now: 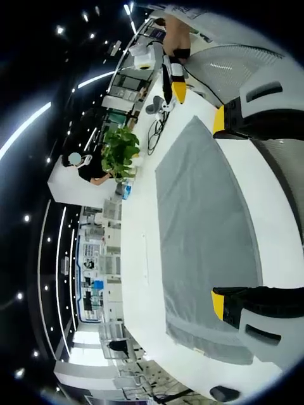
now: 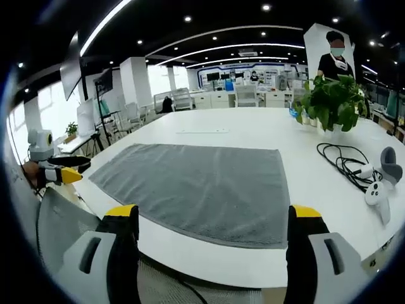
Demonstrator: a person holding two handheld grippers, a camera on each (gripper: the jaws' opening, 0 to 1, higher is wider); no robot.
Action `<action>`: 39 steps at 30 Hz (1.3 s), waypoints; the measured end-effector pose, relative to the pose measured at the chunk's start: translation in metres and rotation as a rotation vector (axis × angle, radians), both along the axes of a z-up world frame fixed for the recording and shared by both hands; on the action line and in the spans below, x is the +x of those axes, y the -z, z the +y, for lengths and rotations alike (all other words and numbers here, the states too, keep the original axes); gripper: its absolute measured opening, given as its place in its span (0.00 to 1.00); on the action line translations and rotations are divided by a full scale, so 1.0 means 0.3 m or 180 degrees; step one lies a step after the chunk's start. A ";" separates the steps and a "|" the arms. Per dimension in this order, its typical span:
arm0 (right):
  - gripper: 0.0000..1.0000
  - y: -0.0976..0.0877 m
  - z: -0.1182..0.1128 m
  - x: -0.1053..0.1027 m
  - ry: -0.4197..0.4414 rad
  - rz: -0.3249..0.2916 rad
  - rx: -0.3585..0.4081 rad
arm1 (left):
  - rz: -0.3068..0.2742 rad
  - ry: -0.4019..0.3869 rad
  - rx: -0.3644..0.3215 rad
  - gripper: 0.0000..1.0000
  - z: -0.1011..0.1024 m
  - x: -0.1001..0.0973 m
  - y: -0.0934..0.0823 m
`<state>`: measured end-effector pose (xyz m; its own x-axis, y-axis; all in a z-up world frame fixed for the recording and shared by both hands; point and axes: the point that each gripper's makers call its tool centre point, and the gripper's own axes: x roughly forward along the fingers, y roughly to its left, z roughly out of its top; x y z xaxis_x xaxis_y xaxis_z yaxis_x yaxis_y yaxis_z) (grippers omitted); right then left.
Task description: Fold the towel on the table until its edges align and the towel forms a compact rectangular stack.
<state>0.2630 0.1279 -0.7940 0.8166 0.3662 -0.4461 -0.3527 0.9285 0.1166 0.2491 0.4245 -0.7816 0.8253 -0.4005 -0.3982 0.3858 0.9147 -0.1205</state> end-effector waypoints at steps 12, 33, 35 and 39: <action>0.99 0.010 0.012 -0.004 -0.0063 0.0048 -0.0043 | 0.0049 -0.0008 -0.0046 0.99 0.002 -0.012 0.009; 0.98 0.019 0.013 -0.009 -0.0095 0.0101 -0.0045 | 0.0163 0.0044 -0.0012 0.98 -0.023 -0.018 0.041; 0.99 0.021 0.013 -0.009 -0.0098 0.0112 -0.0049 | 0.0165 0.0048 -0.0014 0.97 -0.024 -0.016 0.042; 0.99 0.022 0.014 -0.010 -0.0103 0.0117 -0.0061 | 0.0180 0.0070 -0.0001 0.97 -0.029 -0.016 0.046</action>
<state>0.2600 0.1321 -0.8005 0.7874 0.3832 -0.4828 -0.3782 0.9188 0.1125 0.2444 0.4158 -0.7955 0.7924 -0.4185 -0.4439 0.3985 0.9060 -0.1429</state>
